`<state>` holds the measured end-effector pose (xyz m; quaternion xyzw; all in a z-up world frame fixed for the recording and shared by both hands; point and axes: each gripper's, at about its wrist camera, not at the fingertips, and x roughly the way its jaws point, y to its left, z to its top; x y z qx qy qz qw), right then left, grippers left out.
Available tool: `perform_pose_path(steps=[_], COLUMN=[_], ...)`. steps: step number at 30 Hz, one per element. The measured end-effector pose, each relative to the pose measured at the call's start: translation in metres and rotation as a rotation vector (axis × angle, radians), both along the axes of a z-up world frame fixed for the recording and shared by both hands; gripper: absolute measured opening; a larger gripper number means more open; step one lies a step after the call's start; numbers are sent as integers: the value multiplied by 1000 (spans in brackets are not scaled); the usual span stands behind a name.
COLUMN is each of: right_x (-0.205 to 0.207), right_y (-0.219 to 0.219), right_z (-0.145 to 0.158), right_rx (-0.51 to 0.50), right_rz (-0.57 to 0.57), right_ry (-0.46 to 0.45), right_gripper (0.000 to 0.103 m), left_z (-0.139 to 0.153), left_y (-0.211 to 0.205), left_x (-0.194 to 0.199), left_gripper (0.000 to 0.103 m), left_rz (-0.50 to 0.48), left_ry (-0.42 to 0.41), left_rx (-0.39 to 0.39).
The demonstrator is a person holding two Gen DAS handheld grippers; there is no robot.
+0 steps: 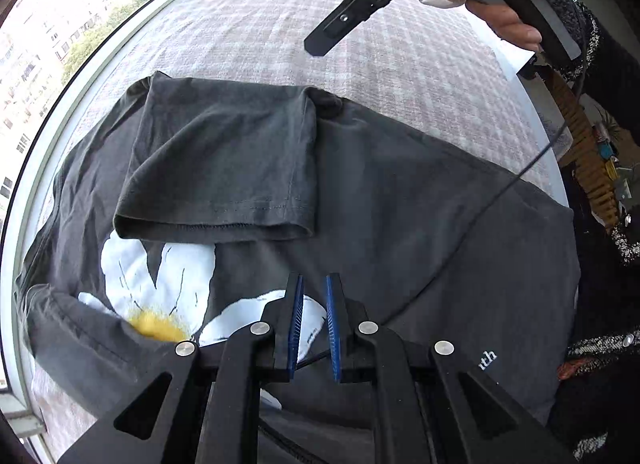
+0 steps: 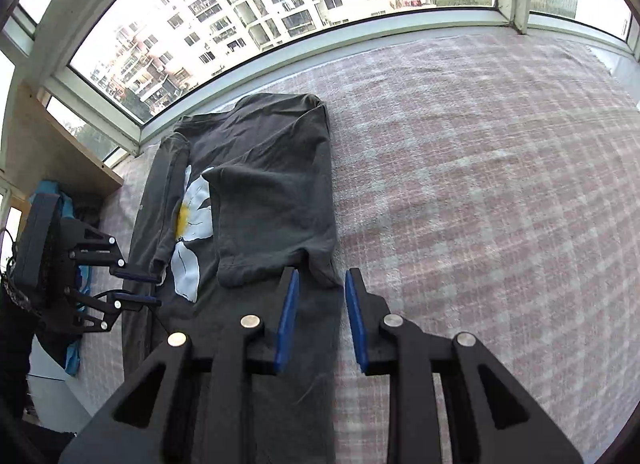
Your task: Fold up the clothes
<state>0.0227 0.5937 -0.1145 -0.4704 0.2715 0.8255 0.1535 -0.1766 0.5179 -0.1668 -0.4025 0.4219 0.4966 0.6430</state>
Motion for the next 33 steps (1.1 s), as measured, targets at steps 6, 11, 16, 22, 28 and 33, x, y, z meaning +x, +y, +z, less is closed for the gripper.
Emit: perform_pose_path(steps=[6, 11, 16, 22, 28, 33], right_x=[156, 231, 256, 273, 277, 266], right_y=[-68, -130, -165, -168, -163, -168], right_z=[-32, -80, -100, -98, -99, -111], right_rx=[-3, -106, -116, -84, -72, -90], right_rz=[-177, -301, -338, -359, -345, -274], right_ry=[-31, -106, -120, -81, -16, -3], right_gripper=[30, 30, 30, 30, 33, 40], left_z=[32, 25, -15, -40, -52, -56], left_y=[31, 134, 199, 217, 214, 202], left_x=[-9, -19, -44, -30, -27, -27], left_gripper=[19, 29, 29, 29, 29, 13], left_rz=[164, 369, 624, 667, 673, 645], left_ry=[19, 76, 18, 99, 134, 142], left_rx=[2, 5, -181, -273, -300, -276])
